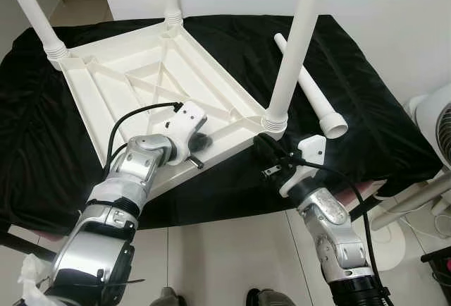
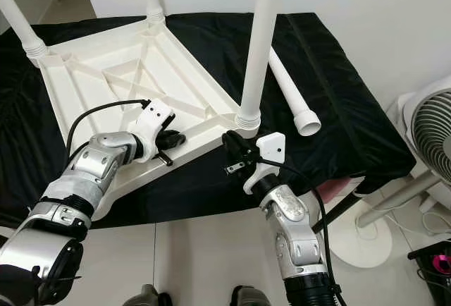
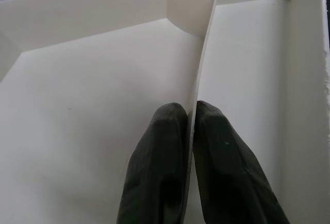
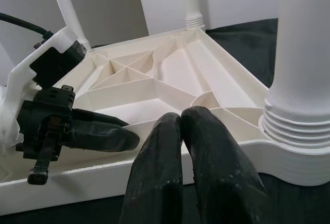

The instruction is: Building children table

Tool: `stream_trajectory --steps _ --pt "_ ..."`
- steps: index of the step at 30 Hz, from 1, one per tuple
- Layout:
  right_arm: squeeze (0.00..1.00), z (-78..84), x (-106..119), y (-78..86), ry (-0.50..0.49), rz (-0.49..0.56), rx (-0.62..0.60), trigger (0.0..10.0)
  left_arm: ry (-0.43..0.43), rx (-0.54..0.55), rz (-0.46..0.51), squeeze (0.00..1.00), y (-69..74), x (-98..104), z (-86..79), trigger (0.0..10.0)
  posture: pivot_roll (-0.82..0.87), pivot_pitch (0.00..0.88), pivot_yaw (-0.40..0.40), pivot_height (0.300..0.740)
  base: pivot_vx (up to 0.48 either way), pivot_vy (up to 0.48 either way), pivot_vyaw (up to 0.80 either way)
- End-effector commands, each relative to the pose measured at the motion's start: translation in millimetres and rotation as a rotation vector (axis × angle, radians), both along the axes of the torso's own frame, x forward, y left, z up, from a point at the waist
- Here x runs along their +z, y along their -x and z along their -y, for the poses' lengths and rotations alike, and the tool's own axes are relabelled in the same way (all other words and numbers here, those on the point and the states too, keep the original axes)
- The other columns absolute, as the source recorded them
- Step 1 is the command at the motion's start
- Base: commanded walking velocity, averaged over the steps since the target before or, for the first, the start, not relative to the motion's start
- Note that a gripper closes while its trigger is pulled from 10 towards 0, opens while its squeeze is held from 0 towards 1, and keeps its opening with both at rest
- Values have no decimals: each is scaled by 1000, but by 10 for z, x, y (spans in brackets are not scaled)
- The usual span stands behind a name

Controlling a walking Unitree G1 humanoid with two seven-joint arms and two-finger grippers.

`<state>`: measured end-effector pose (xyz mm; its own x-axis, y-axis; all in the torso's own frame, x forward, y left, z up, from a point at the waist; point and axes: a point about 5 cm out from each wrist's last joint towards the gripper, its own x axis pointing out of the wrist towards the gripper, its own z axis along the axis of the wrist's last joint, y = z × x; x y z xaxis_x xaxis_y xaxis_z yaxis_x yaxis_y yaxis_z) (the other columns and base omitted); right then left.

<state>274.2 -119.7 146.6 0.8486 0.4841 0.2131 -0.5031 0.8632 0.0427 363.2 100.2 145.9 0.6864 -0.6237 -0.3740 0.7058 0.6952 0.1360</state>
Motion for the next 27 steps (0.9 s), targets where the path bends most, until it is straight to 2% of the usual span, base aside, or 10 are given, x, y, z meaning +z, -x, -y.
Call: stream_trajectory --steps 1,3,4,5,6,7,14,15,16,27 --pt "0 -10 -28 -7 8 -14 -2 10000 -20 206 123 0 -43 35 -15 2667 -73 79 56 740 0 0 0" --pt "0 -10 -28 -7 8 -14 -2 10000 -20 206 123 0 -43 35 -15 2667 -73 79 56 740 0 0 0" --pt "0 -10 -32 -6 8 -15 -4 10000 -16 169 130 0 -10 29 56 4627 -73 79 56 740 0 0 0" --pt "0 -10 -36 -9 10 -16 -7 10000 -6 120 138 0 34 20 138 10000 -72 79 55 740 0 0 0" --pt "0 -10 -38 -11 11 -16 -9 10000 0 91 145 0 61 15 186 10000 -72 79 55 740 0 0 0" --pt "0 -4 -33 -23 23 -8 -23 10000 90 10 110 1000 142 30 261 10000 -72 79 55 740 0 0 0" --pt "0 26 -20 -57 24 1 -57 10000 186 -113 170 1000 237 206 305 10000 -70 79 54 740 0 0 0" --pt "0 37 -17 -67 23 3 -67 10000 203 -132 187 737 253 248 302 10000 -70 79 54 740 0 0 0" --pt "0 59 -12 -83 23 6 -87 10000 228 -149 210 0 271 301 293 10000 -70 79 54 740 0 0 0" --pt "0 496 27 -294 70 17 -421 10000 406 -164 269 0 388 582 121 10000 -64 83 49 740 0 0 0"
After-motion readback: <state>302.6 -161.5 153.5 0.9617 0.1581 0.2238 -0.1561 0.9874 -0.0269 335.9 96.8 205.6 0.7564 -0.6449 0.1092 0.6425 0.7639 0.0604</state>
